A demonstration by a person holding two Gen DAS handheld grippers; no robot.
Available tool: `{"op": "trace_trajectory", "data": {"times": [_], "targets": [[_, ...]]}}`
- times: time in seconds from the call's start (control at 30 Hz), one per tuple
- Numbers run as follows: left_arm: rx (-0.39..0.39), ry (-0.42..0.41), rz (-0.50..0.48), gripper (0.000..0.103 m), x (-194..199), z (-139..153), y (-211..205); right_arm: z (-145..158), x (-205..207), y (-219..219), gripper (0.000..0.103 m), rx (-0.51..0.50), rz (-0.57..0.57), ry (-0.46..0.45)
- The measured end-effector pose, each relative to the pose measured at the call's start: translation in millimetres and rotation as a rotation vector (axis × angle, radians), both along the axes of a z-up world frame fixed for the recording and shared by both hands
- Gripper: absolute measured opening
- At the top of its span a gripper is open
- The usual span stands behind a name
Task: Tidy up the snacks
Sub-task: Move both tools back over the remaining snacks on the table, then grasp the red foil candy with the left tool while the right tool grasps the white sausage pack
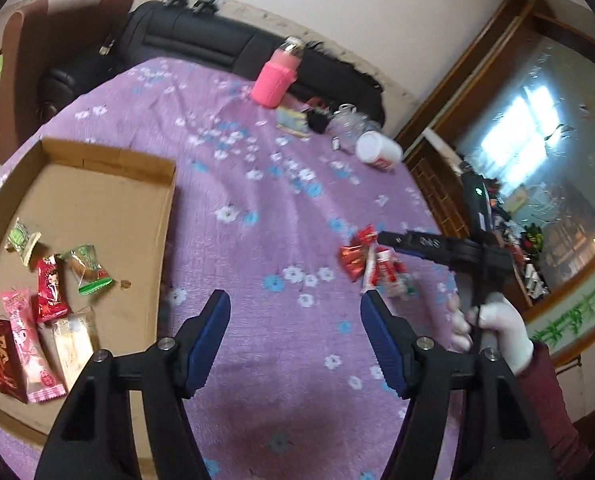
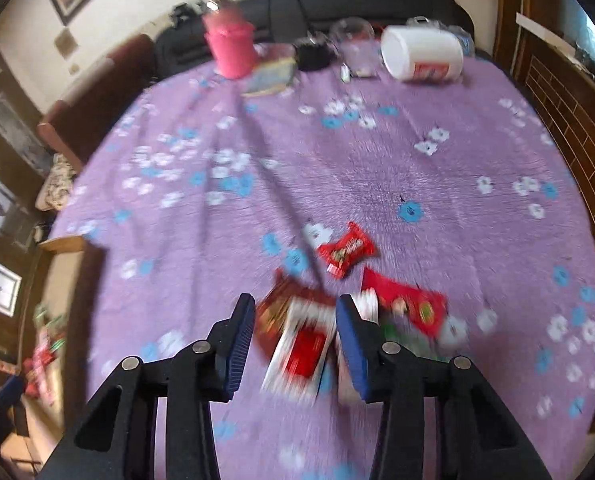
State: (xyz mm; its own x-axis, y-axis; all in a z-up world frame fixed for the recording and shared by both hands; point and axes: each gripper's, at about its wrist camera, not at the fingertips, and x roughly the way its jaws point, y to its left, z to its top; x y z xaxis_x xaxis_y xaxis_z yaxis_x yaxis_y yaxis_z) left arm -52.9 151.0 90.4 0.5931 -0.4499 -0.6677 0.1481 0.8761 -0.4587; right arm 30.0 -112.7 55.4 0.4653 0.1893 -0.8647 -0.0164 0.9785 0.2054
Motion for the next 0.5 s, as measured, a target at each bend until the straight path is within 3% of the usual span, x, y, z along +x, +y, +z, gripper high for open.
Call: {"op": "trace_trajectory", "data": {"times": [0.07, 0.1, 0.17, 0.37, 0.43, 0.5], "targets": [[0.009, 0.007, 0.009, 0.067, 6, -2, -3, -16, 16, -4, 0.041, 0.017, -0.016, 0.017], [0.012, 0.013, 0.015, 0.067, 12, -5, -5, -22, 21, -5, 0.034, 0.043, -0.013, 0.030], [0.017, 0.015, 0.019, 0.067, 19, -3, -8, -28, 20, -3, 0.032, 0.097, 0.022, 0.046], [0.024, 0.012, 0.014, 0.067, 24, 4, -19, -29, -16, 27, 0.031, 0.248, 0.258, 0.124], [0.012, 0.005, 0.004, 0.067, 19, 3, -20, -19, -32, 21, 0.031, 0.307, 0.269, 0.083], [0.003, -0.006, -0.002, 0.067, 13, 1, -17, -7, -45, 13, 0.034, 0.278, 0.241, 0.033]]}}
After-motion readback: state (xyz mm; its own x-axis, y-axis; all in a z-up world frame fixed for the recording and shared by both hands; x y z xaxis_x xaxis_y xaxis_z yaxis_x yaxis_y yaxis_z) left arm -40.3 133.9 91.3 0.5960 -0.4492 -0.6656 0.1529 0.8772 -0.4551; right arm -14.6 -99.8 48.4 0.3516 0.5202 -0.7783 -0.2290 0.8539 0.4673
